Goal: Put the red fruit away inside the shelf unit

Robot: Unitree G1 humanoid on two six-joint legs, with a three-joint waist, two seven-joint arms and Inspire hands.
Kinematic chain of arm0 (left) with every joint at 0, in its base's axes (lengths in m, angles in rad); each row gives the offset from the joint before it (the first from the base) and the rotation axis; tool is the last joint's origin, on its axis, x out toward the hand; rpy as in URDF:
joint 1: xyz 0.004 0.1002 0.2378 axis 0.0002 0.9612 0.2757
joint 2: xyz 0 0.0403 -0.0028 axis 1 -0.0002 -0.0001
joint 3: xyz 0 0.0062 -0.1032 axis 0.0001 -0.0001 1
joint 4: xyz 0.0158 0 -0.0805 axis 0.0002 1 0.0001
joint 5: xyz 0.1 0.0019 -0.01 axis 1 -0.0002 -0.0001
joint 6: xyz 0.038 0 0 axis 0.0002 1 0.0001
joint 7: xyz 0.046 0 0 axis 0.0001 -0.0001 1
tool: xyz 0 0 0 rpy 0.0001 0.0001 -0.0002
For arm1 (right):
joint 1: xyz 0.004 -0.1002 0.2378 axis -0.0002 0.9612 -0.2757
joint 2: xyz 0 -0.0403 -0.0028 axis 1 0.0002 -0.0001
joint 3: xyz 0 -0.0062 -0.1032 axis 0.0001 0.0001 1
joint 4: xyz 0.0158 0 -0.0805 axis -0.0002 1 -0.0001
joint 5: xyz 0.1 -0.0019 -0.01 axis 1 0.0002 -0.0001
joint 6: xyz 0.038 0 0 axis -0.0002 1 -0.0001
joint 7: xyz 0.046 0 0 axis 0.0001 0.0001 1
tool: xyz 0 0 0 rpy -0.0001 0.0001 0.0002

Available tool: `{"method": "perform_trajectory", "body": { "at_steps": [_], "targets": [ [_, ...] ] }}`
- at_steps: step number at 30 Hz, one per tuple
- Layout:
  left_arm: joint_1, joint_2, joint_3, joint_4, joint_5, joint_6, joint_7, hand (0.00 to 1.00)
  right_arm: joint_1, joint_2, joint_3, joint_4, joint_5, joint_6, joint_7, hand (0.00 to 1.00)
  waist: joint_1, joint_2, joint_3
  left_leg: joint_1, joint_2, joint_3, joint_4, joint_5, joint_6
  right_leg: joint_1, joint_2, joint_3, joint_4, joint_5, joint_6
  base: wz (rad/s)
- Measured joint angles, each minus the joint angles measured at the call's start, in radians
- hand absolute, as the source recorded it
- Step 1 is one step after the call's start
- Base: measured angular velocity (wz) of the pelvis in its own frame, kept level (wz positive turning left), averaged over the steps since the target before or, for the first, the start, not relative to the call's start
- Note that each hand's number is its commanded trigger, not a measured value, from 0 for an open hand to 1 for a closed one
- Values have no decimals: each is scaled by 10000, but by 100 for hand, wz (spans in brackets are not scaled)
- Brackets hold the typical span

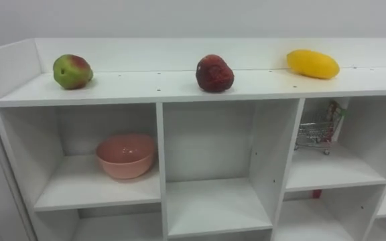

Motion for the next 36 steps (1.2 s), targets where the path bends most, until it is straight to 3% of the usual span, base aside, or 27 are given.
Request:
{"method": "perform_trajectory", "body": {
  "at_steps": [2,8,12,14,16,21,28,36],
  "targets": [
    [-54,54,5,-236,-110,-147,18,0,-96,-15,-98,-1134,404,-338,-344,0,-17,25,33,-40,-2,-2,13,1,1,-35,-5,-16,-23,7,-3,0],
    [-281,88,22,-531,-123,-876,227,0,-248,67,-76,-5880,426,-1279,-1222,0,11,67,-19,-163,6,131,32,6,-4,-176,27,184,-71,25,-14,-10],
    [-206,81,-62,-880,-377,-933,229,0,-117,59,49,-8221,336,-1288,-1779,0,-8,-2,-52,-144,8,113,32,7,-4,-196,36,195,-75,25,-13,-7],
    [-141,81,-55,-873,-516,-946,229,0,-133,60,142,-9372,17,-1339,-2027,0,35,-3,-118,-101,5,46,32,7,-5,-115,41,188,-84,25,-13,-8],
    [-164,98,-57,-878,-542,-1001,232,0,-222,57,143,-9987,15,-1400,-2266,0,25,4,-145,-40,2,-15,28,7,-4,-51,41,189,-88,25,-13,2],
    [-108,100,-67,-1095,-527,-1185,228,0,-425,49,187,-11487,41,-1610,-2780,0,157,38,-128,-23,-10,-230,25,7,-4,-16,35,167,-110,25,-13,2],
    [-276,79,-461,-1093,-532,-1708,226,0,-1794,-68,346,-12200,233,-2368,-3037,0,288,47,-113,-144,-7,-251,26,7,-4,-55,32,164,-113,25,-13,7],
    [-287,83,-450,-883,-510,-1832,-5,0,-2517,-264,554,-12394,422,-2504,-2956,0,500,43,-70,-254,-13,-202,32,7,-4,-151,18,95,-101,27,-10,2]
  ]
}}
